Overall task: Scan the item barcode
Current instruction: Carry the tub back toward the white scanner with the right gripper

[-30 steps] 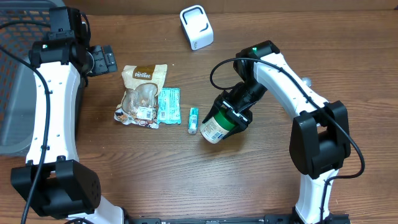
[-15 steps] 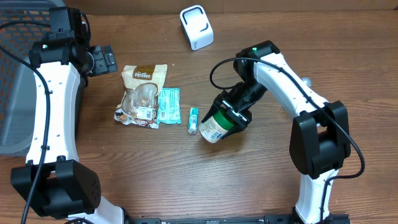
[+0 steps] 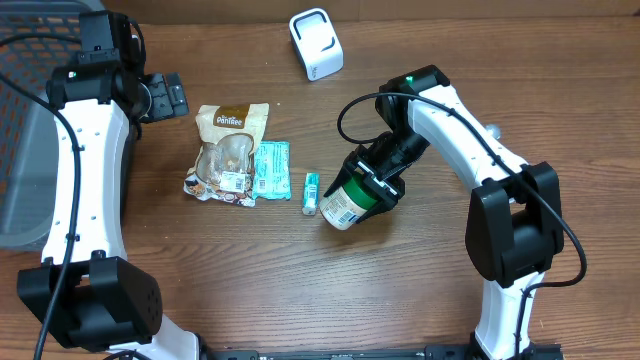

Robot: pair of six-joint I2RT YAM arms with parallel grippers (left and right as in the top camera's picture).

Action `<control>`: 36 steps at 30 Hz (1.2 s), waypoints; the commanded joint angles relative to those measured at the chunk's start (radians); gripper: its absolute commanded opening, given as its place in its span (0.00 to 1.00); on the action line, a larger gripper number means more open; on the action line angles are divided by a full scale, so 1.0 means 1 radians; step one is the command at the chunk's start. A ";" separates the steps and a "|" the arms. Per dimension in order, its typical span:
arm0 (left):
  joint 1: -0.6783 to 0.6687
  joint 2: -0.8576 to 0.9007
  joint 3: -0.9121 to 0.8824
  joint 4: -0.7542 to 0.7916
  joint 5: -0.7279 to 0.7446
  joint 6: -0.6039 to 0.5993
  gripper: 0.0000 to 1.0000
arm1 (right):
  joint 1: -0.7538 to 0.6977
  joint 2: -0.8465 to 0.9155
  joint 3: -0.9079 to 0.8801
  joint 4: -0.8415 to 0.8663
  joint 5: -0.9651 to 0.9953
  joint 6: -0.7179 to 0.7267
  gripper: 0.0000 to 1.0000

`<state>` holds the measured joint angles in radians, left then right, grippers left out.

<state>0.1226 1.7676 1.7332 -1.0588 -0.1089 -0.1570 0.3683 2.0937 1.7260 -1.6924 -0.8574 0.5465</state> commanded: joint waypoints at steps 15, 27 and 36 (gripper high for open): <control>0.008 -0.002 0.015 0.000 -0.013 0.004 1.00 | 0.003 -0.006 0.025 0.086 0.117 0.002 0.33; 0.008 -0.002 0.015 0.000 -0.013 0.004 1.00 | 0.003 -0.006 0.025 0.454 0.772 -0.005 0.25; 0.008 -0.002 0.015 0.000 -0.013 0.004 1.00 | 0.000 -0.006 0.060 0.662 0.837 -0.187 0.04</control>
<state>0.1226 1.7676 1.7332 -1.0588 -0.1089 -0.1570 0.3679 2.0945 1.7294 -1.0405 -0.0654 0.4313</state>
